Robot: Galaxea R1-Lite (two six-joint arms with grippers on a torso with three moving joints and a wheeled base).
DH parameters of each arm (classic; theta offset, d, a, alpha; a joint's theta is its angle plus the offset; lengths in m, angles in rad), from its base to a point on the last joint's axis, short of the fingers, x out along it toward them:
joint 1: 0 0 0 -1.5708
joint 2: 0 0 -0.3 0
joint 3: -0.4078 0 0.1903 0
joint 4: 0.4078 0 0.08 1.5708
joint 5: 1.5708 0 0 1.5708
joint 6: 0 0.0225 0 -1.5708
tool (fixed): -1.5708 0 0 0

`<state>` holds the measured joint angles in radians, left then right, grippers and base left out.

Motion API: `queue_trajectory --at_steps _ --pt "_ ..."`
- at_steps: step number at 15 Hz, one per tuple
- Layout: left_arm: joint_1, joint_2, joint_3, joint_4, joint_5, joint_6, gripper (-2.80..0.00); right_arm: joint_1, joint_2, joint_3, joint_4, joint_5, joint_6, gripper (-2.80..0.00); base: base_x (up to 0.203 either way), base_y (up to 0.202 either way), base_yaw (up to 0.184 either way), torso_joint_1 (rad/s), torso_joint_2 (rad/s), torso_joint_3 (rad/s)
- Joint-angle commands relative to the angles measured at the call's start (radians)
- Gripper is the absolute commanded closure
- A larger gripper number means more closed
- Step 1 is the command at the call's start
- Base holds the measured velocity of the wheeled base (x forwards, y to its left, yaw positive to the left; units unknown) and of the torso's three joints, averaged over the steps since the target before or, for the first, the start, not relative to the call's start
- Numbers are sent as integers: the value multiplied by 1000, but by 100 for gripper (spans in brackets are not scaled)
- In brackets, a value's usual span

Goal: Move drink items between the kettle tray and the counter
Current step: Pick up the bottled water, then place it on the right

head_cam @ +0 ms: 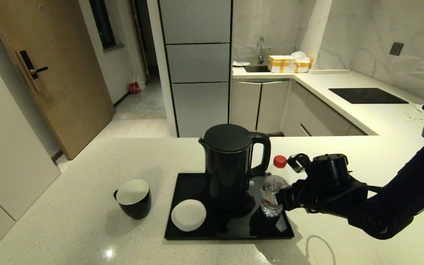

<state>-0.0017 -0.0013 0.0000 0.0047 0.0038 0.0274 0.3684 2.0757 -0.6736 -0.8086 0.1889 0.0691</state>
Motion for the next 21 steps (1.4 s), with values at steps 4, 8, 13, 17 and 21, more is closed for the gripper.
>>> queue_trajectory --at_steps 4,8,13,17,21 --pt "0 0 0 0 1 0 0 1 40 -34 -8 -3 1 -280 0 0 0 0 0 0" --pt "0 0 0 0 1 0 0 -2 21 -18 -20 -2 9 0 0 0 0 0 0 0" --pt "0 0 0 0 1 0 0 -18 -68 19 -9 -5 11 0 0 0 0 0 0 0" --pt "0 0 0 0 1 0 0 -42 -163 35 51 -22 11 0 0 0 0 0 0 0" --pt "0 0 0 0 1 0 0 -209 -181 22 107 -159 5 0 0 0 0 0 0 0"
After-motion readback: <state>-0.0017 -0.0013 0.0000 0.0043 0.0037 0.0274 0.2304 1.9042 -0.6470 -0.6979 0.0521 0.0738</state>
